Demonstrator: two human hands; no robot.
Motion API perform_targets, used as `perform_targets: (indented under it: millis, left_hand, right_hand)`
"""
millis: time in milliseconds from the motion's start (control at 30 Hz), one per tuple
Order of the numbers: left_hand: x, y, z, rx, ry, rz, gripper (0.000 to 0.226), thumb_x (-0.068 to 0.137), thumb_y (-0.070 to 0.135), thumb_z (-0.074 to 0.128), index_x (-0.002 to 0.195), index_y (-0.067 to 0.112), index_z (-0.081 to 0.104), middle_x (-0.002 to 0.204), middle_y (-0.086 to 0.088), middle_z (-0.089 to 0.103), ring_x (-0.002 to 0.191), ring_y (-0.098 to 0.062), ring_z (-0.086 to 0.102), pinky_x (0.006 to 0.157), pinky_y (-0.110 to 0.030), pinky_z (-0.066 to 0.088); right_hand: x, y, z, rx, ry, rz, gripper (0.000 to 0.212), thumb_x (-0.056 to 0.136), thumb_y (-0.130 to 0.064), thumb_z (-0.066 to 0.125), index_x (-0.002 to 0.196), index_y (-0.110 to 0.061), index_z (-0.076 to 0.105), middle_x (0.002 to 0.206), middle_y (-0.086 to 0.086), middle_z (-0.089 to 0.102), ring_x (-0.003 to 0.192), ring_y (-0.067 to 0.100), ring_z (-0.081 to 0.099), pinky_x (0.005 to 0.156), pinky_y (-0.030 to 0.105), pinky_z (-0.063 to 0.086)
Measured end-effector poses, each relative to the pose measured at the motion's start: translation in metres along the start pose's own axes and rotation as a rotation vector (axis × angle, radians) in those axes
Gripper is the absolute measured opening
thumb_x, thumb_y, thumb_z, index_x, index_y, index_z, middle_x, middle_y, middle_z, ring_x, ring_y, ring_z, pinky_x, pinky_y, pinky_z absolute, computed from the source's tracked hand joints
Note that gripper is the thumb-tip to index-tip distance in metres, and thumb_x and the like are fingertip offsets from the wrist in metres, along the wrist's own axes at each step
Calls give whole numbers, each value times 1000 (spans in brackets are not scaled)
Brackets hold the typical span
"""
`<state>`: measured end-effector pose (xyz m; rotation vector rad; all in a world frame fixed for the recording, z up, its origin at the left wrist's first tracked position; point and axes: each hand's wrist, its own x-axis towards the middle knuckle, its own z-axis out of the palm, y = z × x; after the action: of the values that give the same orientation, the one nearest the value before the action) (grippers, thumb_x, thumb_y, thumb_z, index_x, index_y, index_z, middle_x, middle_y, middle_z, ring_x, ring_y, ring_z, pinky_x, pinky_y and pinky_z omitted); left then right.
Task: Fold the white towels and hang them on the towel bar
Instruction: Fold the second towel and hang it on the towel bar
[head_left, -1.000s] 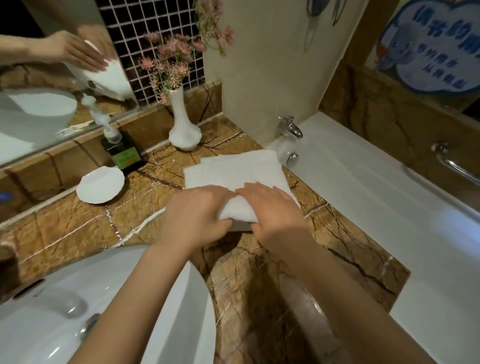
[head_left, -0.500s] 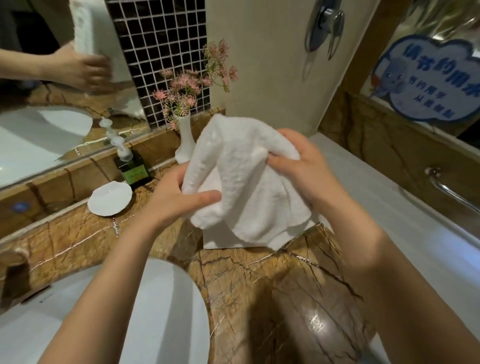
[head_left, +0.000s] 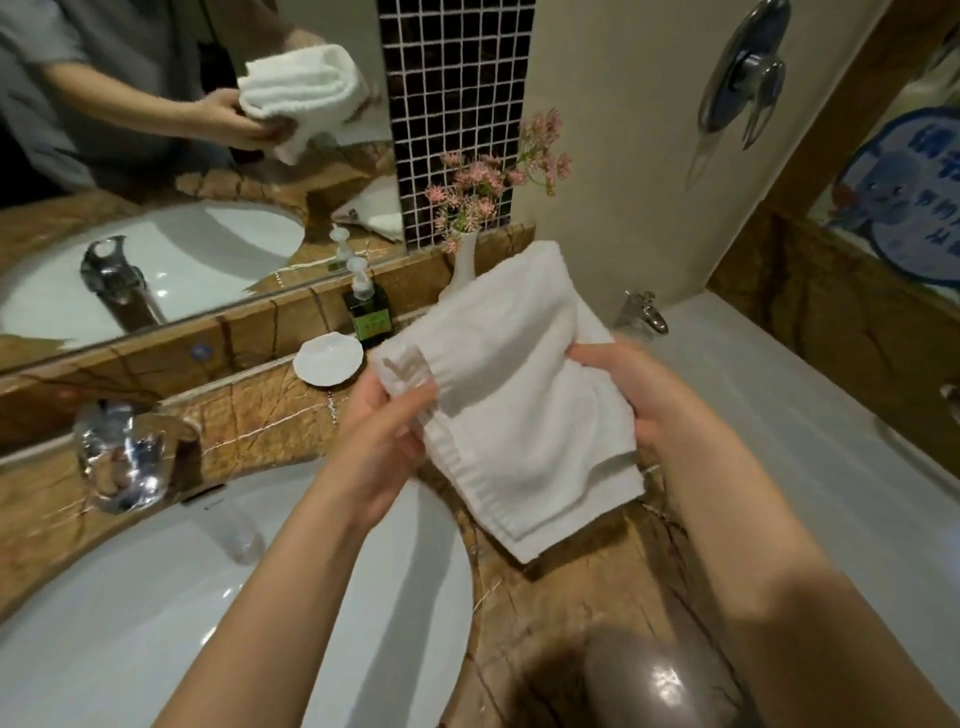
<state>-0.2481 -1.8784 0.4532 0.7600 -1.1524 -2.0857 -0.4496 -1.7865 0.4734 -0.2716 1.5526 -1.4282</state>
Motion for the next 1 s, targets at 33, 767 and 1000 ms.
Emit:
perform_targets:
  millis: [33,767,1000]
  left_hand:
    - [-13,-1,-4,-20,35,-13,45,85,-3,54,124,20,55,112,-2,70,97,-21,69,68,-35,58]
    - [-330,-140,-109,86,752,-252,27,77,-1,66,101,11,66,91,-8,73,82,-21,70,68,-33,55]
    - [-338,-153,-118,524,824,-253,22,75,14,75,89,26,64,86,2,70,83,-18,65,66,-31,50]
  right_hand:
    - [-5,-1,6,-60,-5,-34,34,84,-8,65,118,-11,62,108,11,71,93,27,70,71,35,57]
    - [-137,201,149,-1450,-418,-269,33,82,-28,61,115,-21,61,123,1,60,110,23,56,82,31,46]
    - [-140,254,151,-1613,-386,-490,30,89,-26,49,117,-21,57,112,3,61,104,26,57,72,32,40]
